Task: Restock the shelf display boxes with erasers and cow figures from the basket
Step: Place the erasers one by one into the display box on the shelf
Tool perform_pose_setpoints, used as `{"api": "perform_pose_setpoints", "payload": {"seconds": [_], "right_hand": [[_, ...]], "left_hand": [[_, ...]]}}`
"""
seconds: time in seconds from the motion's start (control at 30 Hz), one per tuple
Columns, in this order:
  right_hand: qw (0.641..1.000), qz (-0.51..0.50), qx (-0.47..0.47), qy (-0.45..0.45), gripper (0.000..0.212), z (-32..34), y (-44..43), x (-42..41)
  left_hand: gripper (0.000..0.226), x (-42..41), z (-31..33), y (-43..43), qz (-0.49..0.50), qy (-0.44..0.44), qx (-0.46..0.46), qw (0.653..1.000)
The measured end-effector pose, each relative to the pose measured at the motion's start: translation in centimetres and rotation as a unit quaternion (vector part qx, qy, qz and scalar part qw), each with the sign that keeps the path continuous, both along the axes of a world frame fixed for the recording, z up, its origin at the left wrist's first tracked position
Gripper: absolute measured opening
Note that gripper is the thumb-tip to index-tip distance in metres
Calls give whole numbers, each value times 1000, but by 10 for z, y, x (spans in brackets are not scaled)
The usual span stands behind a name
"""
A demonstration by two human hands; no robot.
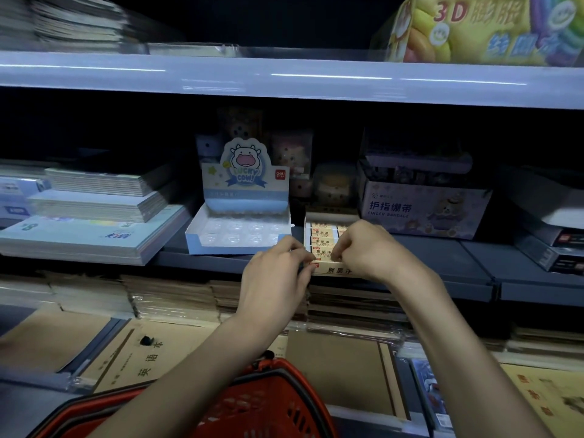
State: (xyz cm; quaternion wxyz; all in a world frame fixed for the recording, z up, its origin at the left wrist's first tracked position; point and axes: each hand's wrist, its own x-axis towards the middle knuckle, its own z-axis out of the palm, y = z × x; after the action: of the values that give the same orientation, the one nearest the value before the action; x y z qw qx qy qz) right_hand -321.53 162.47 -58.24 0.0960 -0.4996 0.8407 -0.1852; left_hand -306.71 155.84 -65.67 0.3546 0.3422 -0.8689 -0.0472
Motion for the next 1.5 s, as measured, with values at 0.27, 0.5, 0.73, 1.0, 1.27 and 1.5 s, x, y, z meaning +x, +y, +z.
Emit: {"api": "perform_pose_setpoints", "payload": {"seconds": [0.27, 0.5, 0.73, 1.0, 1.27, 1.5], "right_hand": [[999, 17, 4, 29, 43, -14, 16, 1], [985, 50, -117, 117, 34, -23, 25, 16], [959, 175, -165, 149, 59, -33, 40, 70], [930, 314, -92, 165, 74, -95, 47, 142], [884, 426, 131, 142, 74, -209, 38, 202], [837, 437, 308, 119, 64, -330, 25, 231]], "left_hand": [[21, 0, -4, -2, 0, -46, -35, 998], [47, 20, 9, 5, -31, -102, 9, 994], [62, 97, 0, 16, 2, -112, 8, 994], [76, 250, -56, 39, 83, -208, 41, 974], [78, 345, -128, 54, 113, -308, 92, 940], [71, 365, -179, 48, 78, -354, 126, 923]]}}
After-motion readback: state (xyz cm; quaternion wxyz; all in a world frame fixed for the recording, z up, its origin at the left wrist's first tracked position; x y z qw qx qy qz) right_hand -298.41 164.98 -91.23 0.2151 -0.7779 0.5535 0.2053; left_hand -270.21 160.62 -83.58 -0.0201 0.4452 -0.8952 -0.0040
